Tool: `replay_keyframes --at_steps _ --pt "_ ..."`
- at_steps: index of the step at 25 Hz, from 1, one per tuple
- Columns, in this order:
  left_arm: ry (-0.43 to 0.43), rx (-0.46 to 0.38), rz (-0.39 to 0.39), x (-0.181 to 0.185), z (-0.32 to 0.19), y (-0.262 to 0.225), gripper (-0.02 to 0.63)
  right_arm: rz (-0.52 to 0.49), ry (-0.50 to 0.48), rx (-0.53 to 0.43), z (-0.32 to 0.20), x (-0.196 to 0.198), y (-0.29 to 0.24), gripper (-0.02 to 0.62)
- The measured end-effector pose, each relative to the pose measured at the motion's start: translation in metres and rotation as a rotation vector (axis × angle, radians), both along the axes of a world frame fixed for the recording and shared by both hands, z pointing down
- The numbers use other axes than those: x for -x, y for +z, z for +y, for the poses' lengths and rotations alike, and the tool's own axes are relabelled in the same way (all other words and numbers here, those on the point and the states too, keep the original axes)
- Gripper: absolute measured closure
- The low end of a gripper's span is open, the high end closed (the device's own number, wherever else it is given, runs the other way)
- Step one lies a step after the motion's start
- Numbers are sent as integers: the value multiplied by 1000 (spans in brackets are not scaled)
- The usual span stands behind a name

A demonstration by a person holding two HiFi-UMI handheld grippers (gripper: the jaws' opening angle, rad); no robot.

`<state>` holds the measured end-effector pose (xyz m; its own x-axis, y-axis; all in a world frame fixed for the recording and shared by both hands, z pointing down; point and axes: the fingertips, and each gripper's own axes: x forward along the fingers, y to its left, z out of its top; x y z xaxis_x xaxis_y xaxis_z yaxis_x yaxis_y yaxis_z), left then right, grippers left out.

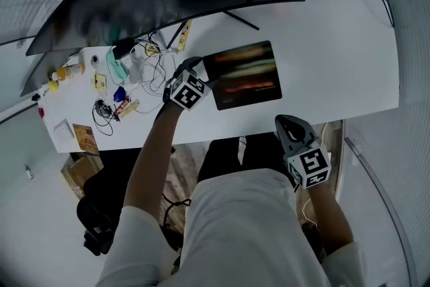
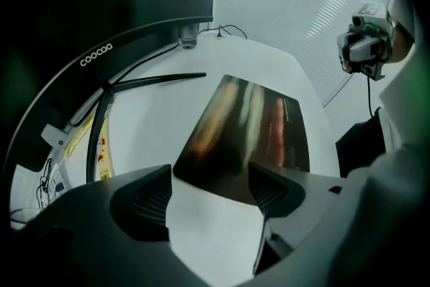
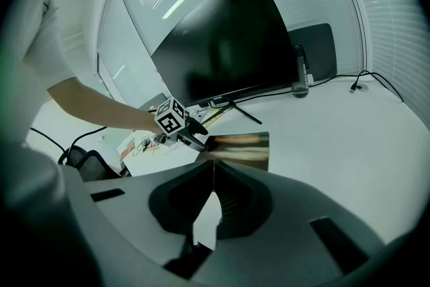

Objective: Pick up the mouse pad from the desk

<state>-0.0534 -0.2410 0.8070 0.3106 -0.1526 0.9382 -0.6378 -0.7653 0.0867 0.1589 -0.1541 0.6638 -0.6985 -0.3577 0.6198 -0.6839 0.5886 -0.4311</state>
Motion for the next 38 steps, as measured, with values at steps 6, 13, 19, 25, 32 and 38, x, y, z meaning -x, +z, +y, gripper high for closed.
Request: replay_keyframes --at_steps 6,13,19,25,32,38 --pt "67 78 -43 -2 -5 17 212 4 6 25 7 -4 6 568" --pt "92 118 -83 -4 -5 17 207 1 12 47 11 -2 12 568" --pt "90 108 -91 -5 -2 16 225 -8 12 48 7 4 12 568" --pt "94 100 -69 -11 4 13 306 -7 16 56 4 5 15 568" --pt "91 69 -46 -28 27 7 551 -2 12 54 3 2 16 568" --pt "30 79 23 -33 34 -12 568 9 5 29 1 1 9 568"
